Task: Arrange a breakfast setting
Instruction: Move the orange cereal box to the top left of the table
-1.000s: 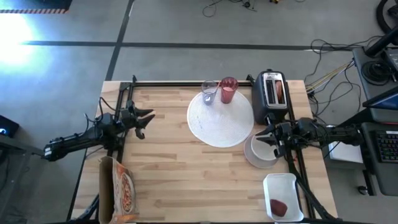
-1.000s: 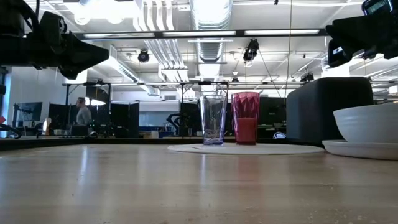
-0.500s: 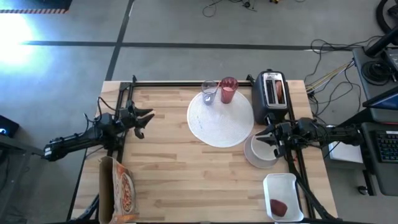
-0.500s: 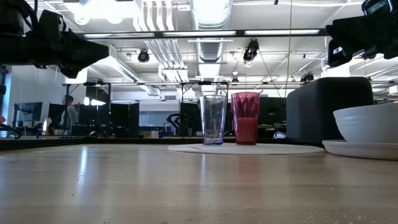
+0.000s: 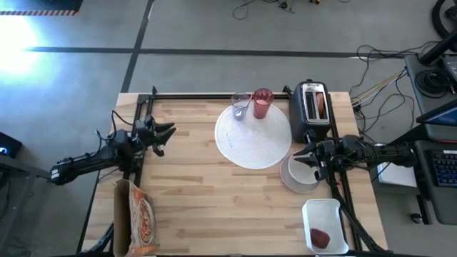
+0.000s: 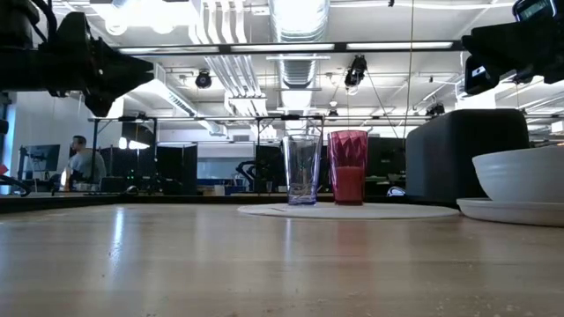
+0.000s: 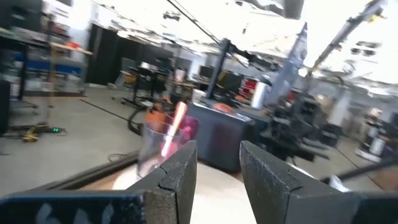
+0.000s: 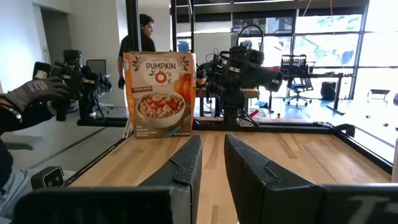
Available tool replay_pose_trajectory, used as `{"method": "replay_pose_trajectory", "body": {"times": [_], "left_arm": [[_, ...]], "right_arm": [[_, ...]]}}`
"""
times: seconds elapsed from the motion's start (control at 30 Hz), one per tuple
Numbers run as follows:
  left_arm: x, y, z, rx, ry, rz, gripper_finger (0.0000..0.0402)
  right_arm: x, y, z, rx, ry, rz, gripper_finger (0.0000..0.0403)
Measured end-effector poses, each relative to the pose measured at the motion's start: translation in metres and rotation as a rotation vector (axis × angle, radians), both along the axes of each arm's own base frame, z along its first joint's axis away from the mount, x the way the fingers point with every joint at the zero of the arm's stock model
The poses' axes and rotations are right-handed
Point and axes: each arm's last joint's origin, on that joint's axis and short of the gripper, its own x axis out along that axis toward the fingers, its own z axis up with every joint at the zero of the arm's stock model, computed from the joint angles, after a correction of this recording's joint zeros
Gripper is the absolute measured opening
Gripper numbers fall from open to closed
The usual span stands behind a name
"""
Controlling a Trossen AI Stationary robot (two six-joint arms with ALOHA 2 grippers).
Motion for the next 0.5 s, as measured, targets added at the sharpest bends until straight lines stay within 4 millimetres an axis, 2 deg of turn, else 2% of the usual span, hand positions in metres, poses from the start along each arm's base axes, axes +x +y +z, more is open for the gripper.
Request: {"method": "replay_pose_trajectory", "body": {"times": [0.1, 0.2, 0.37, 0.5], "left_arm": [[-0.003, 0.000, 0.015, 0.007, 0.027, 0.022, 0.0107], [-0.008, -0.001, 0.032, -0.030, 0.136, 0.049, 0.0107], [-0.016, 0.000, 0.055, -0.277, 0.324, 0.176, 0.0107], [-0.016, 0.001, 0.072, -0.381, 0.418, 0.218, 0.0107]], "right_arm": [[0.000, 0.000, 0.000, 0.000, 0.000, 0.000, 0.0059], [0.000, 0.000, 0.000, 0.000, 0.000, 0.000, 0.0059], [0.000, 0.000, 0.000, 0.000, 0.000, 0.000, 0.0059], [0.000, 0.000, 0.000, 0.000, 0.000, 0.000, 0.0059]]}}
